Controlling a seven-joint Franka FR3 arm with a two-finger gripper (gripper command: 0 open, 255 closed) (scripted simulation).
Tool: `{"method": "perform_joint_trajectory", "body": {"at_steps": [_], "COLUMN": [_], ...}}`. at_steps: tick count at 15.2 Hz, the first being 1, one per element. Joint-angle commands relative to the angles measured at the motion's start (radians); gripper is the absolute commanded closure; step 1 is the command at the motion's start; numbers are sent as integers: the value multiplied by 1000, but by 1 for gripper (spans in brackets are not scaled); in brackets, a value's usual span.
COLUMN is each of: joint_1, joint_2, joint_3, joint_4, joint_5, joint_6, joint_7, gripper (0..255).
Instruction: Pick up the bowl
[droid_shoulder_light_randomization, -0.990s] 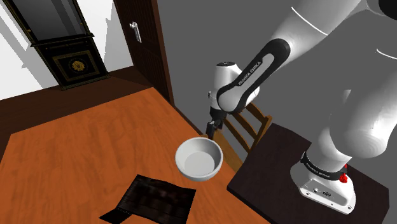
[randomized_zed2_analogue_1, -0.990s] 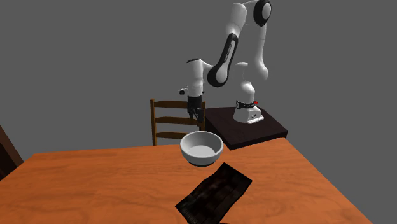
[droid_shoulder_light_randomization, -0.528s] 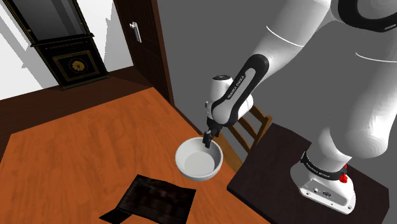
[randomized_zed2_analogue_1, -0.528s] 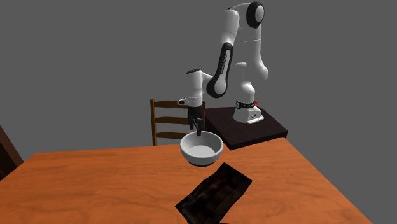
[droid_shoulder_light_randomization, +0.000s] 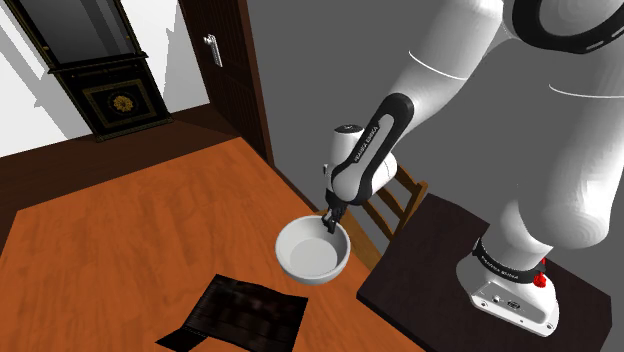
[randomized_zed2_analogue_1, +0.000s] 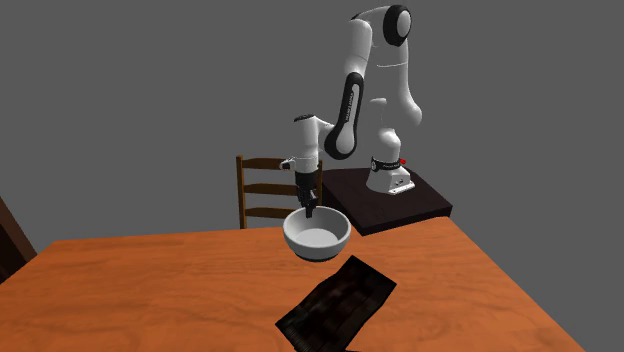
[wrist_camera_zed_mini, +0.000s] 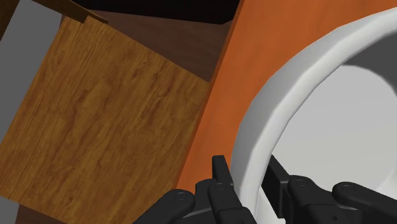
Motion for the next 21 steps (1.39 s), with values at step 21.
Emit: {"method": "perform_joint_trajectory", "body": {"at_steps": [21], "joint_1": [3], "joint_2": [-234], "joint_3": [-25], "joint_4": [-4], "joint_5": [-91], "joint_6": [-229], "joint_7": [90], "gripper": [255]}}
